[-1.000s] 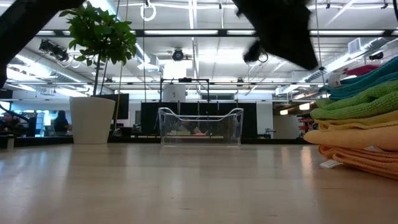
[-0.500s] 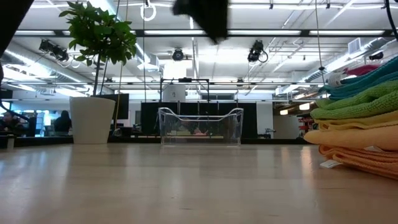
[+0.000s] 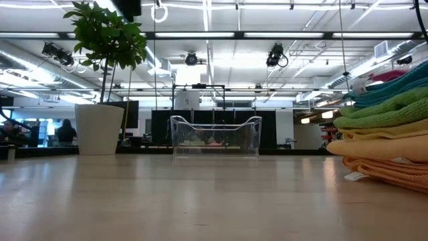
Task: Fold microfiber towels
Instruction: Put the folded towels into the transparent bin
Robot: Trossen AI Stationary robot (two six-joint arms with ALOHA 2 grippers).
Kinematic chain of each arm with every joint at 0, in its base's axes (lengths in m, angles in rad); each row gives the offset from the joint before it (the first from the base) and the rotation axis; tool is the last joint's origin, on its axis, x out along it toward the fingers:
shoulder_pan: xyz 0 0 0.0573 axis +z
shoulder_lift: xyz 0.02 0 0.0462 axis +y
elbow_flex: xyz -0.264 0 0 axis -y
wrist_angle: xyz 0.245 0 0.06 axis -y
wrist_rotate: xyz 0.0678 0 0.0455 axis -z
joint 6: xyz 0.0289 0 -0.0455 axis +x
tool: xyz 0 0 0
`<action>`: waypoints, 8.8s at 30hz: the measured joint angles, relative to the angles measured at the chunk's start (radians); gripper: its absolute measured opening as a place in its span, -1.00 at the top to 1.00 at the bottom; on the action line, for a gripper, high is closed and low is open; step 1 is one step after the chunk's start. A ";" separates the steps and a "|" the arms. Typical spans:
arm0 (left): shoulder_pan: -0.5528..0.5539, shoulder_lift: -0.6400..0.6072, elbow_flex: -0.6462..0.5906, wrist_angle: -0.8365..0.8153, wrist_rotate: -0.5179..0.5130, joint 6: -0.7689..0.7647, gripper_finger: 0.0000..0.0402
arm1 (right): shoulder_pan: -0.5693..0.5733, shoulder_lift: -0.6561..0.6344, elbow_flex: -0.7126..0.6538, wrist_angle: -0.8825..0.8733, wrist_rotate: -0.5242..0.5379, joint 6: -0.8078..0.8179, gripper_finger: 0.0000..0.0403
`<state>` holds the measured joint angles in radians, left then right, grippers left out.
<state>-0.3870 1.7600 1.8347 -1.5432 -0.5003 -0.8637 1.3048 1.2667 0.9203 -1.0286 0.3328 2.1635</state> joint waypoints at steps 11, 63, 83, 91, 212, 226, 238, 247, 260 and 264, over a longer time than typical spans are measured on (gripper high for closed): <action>0.007 -0.436 -0.945 1.642 0.092 -0.380 -0.19 | -0.079 0.000 0.000 -0.028 0.008 0.036 -0.34; -0.021 0.491 -0.203 1.593 0.240 -0.403 -0.78 | -0.148 0.015 -0.284 0.323 0.042 0.069 -0.54; 0.008 0.467 -0.204 1.603 0.223 -0.532 -0.78 | -0.176 0.015 -0.284 0.327 0.039 0.061 -0.54; 0.020 0.467 -0.204 1.599 0.208 -0.531 -0.78 | -0.230 0.047 -0.284 0.336 0.001 0.039 -0.54; 0.093 0.413 -0.206 1.535 0.232 -0.395 0.64 | -0.526 -0.005 -0.144 0.307 0.117 -0.325 0.59; 0.225 0.203 -0.206 1.227 0.166 -0.186 0.64 | -0.909 -0.148 -0.022 0.227 0.153 -0.760 0.59; 0.483 0.017 -0.204 1.012 0.179 0.034 0.64 | -1.471 -0.014 0.256 0.341 -0.029 -1.341 0.60; 0.798 -0.008 -0.206 0.926 0.373 0.260 0.64 | -1.799 0.265 0.452 0.445 -0.239 -1.536 0.60; 1.049 0.000 -0.521 1.226 0.729 0.269 0.64 | -1.905 0.614 0.659 0.494 -0.394 -1.593 0.60; 1.073 0.006 -0.564 1.256 0.739 0.273 0.64 | -1.906 0.660 0.668 0.500 -0.396 -1.598 0.60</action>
<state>0.6861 1.7658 1.2709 -0.2871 0.2389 -0.5906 -0.6007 1.9266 1.5887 -0.5282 -0.0631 0.5659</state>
